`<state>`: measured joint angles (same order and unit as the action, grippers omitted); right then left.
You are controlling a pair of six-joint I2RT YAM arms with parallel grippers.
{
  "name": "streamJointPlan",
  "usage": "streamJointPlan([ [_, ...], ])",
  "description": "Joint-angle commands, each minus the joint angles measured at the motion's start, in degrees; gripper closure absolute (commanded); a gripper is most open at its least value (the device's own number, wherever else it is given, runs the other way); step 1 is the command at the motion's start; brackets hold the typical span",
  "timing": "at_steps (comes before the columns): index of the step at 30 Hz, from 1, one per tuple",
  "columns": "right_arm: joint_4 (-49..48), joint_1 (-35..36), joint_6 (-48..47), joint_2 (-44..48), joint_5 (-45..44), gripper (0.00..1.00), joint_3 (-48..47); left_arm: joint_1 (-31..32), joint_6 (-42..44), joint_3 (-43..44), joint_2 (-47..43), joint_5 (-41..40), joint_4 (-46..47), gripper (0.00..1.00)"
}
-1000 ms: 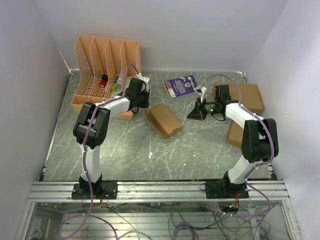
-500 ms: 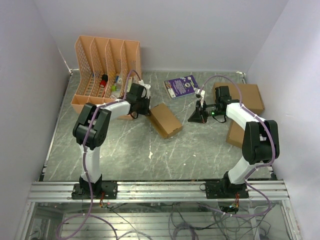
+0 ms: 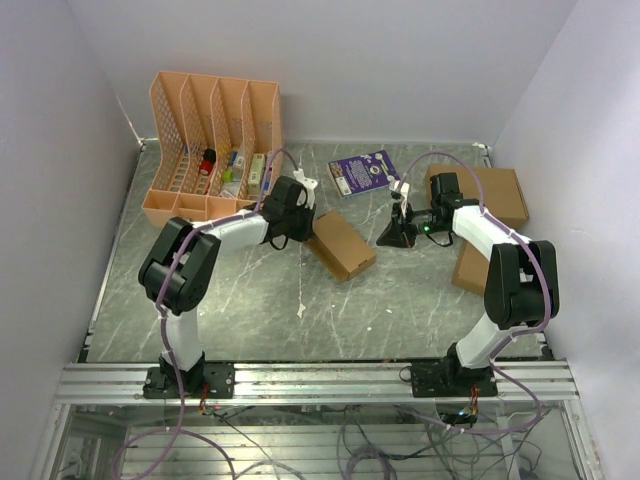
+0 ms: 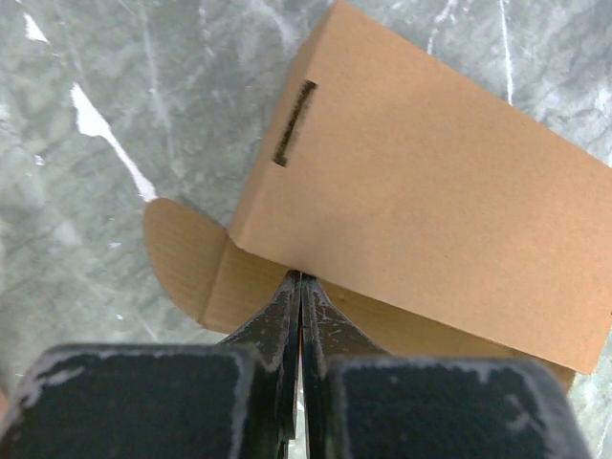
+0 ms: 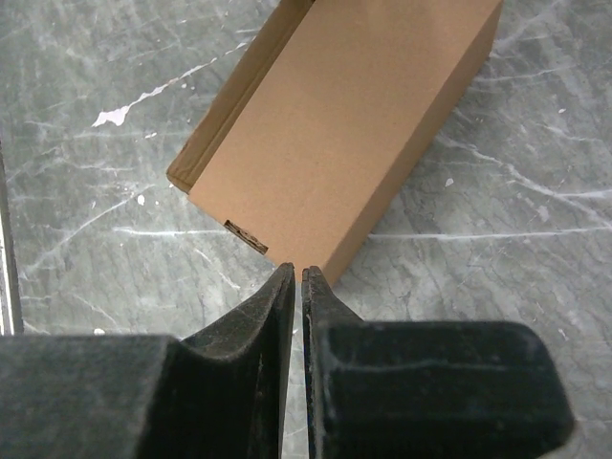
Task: Fold the paper box
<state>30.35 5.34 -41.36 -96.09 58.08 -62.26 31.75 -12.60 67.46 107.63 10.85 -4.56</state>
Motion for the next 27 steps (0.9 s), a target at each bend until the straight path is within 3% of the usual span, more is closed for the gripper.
streamJointPlan([
  [1, 1.6, -0.3, -2.1, 1.2, 0.1, 0.91, -1.5, 2.1, -1.3, -1.6, -2.2, 0.7, 1.3, 0.93],
  [27, 2.5, -0.3, -2.5, 0.3, 1.2, 0.91, -1.6, 2.6, -0.5, -3.1, -0.7, -2.5, -1.1, 0.93],
])
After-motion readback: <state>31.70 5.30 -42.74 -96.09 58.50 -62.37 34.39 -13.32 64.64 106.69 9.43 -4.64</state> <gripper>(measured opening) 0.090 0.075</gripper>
